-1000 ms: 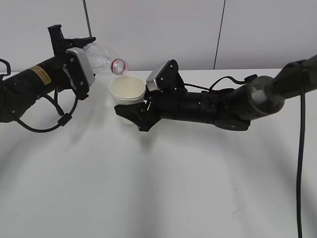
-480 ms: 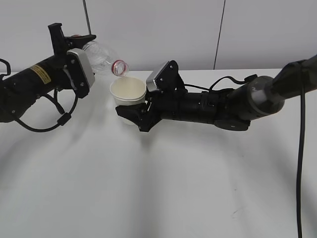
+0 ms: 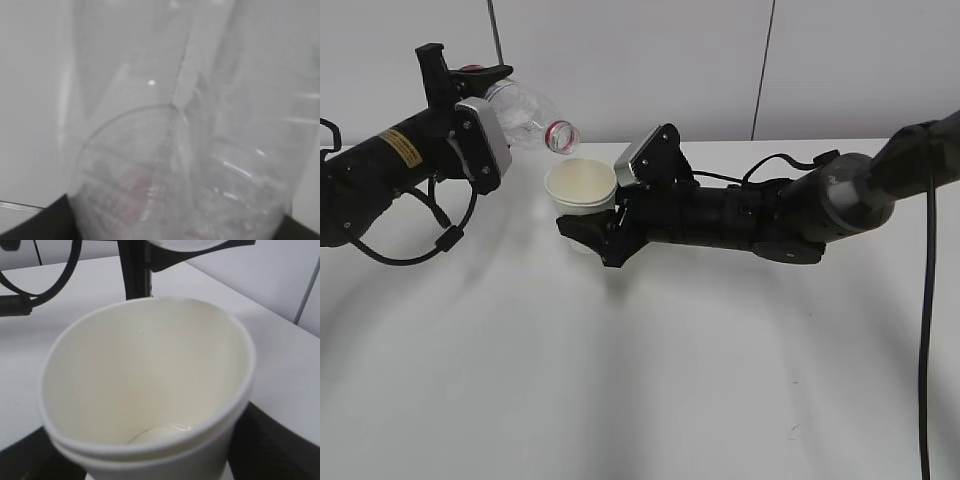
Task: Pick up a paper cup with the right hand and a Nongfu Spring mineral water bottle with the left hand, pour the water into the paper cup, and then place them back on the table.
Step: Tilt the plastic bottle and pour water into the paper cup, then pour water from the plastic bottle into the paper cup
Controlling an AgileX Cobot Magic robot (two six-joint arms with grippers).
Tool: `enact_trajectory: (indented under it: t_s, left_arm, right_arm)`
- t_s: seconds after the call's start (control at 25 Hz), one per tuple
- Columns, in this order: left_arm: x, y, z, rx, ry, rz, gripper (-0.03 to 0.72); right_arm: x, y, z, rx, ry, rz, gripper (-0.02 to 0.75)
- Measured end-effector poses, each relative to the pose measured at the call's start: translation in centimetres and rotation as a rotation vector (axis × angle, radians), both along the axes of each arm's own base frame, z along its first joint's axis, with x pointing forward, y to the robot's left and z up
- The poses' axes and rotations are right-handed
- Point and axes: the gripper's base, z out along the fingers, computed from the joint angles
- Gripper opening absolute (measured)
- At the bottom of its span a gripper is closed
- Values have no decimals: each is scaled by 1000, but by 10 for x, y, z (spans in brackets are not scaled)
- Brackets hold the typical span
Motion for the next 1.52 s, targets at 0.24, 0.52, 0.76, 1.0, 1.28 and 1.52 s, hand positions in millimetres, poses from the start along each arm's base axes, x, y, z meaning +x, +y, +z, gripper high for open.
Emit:
enact_trajectory:
  t_s: [0.24, 0.52, 0.76, 1.0, 1.28, 1.52]
  left_arm:
    - [0, 0, 0, 22, -19, 8, 396]
    - [0, 0, 2, 18, -43, 1, 396]
    - [0, 0, 3, 40, -63, 2, 396]
    - [0, 0, 3, 45, -69, 2, 396]
    - [0, 0, 3, 49, -72, 3, 396]
    - [0, 0, 3, 45, -71, 7, 396]
  right_arm:
    - [-2, 1, -1, -21, -7, 24, 540]
    - [-2, 1, -2, -25, -6, 29, 540]
    - [-2, 1, -2, -24, -4, 29, 540]
    - [-2, 1, -2, -26, -5, 32, 540]
    - [-3, 1, -2, -26, -5, 35, 540]
    - [-4, 2, -3, -46, -12, 60, 540]
